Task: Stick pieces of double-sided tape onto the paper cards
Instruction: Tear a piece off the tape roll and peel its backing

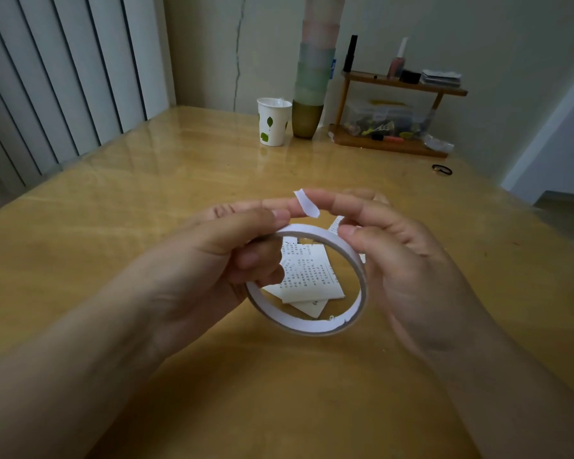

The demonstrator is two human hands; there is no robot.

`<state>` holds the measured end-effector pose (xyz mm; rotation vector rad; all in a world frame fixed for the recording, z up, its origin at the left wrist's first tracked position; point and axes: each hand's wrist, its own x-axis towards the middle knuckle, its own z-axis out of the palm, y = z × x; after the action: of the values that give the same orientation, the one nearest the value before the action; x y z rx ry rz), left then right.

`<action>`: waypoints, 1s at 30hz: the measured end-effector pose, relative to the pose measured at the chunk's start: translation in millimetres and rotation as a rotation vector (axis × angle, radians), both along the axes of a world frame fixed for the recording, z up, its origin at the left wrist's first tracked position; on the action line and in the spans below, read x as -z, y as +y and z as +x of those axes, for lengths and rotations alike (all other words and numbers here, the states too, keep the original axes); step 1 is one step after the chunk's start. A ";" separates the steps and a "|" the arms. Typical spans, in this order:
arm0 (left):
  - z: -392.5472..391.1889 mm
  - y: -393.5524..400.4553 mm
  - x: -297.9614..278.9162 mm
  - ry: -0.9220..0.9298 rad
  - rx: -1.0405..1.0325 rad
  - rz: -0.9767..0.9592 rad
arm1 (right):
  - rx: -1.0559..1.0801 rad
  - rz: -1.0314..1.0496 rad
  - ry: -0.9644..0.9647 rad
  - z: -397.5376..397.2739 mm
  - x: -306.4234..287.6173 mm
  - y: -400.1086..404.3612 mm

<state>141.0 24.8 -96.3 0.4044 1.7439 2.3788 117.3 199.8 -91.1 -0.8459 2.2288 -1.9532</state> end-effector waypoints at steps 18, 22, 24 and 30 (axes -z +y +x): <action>-0.2 1.0 2.0 -0.001 0.019 -0.024 | 0.304 0.398 0.636 -9.9 7.0 7.9; -0.5 -0.1 2.3 0.041 0.033 -0.058 | 0.324 0.400 0.689 -10.7 7.1 9.1; -1.2 -0.5 2.8 0.051 0.029 -0.062 | 0.332 0.400 0.704 -11.2 7.4 9.5; -0.4 0.6 0.6 0.067 0.016 -0.076 | 0.340 0.396 0.726 -12.0 9.0 9.9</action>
<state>140.5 25.3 -96.9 0.4902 1.8464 2.3052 105.3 209.6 -100.1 -1.3318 3.1974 -1.3178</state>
